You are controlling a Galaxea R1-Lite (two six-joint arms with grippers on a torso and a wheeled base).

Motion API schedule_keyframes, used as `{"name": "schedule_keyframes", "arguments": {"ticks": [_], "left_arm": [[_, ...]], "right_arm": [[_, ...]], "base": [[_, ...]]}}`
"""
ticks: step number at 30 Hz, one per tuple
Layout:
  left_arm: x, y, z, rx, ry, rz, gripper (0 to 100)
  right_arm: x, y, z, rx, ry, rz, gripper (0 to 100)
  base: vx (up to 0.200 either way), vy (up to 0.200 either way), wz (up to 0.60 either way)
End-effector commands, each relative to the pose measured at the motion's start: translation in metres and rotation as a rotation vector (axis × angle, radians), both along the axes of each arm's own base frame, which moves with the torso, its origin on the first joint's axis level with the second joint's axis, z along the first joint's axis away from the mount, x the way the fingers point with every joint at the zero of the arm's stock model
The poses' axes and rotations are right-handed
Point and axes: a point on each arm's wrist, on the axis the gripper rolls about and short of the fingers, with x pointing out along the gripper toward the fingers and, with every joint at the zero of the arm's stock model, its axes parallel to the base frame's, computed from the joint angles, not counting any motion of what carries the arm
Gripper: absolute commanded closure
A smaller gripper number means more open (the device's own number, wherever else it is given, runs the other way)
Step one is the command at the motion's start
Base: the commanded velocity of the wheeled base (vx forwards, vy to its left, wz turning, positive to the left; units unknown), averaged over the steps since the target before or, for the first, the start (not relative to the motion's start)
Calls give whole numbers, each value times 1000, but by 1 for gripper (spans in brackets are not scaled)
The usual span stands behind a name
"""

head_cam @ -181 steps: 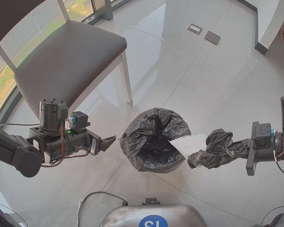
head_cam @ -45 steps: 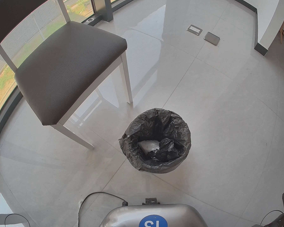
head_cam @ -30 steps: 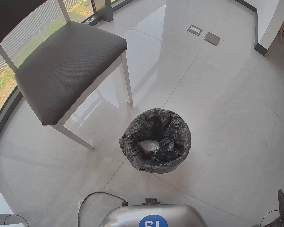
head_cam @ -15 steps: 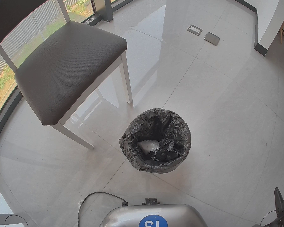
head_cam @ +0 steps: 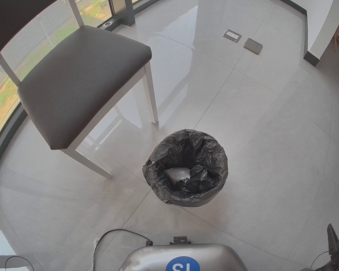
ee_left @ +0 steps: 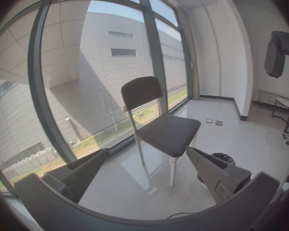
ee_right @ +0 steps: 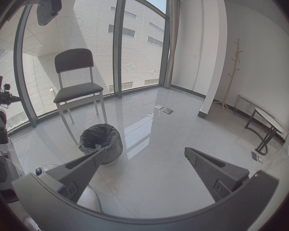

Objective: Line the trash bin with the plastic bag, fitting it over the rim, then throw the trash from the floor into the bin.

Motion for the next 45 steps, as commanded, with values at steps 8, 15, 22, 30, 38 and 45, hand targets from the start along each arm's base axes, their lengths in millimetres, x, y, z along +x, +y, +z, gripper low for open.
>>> {"name": "schedule_keyframes", "arguments": {"ticks": [8, 15, 22, 30, 38, 45], "left_arm": [[72, -5, -74, 29, 86, -228, 0], [89, -5, -108, -44, 103, -249, 0], [90, -5, -112, -63, 143, -260, 0], [90, -6, -113, -20, 151, -283, 0], [90, -4, -119, -77, 208, -184, 0], [90, -4, -118, -73, 196, -185, 0]], "right_arm": [[0, 0, -5, -9, 4, 12, 0], [0, 0, -5, -113, -5, -7, 0], [0, 0, -5, -110, -3, -11, 0], [0, 0, -5, -89, -1, -8, 0], [0, 0, -5, -46, 2, -3, 0], [0, 1, -5, 30, 9, 41, 0]], "base": [[0, 0, 0], [0, 0, 0], [0, 0, 0], [0, 0, 0], [0, 0, 0], [0, 0, 0]]}}
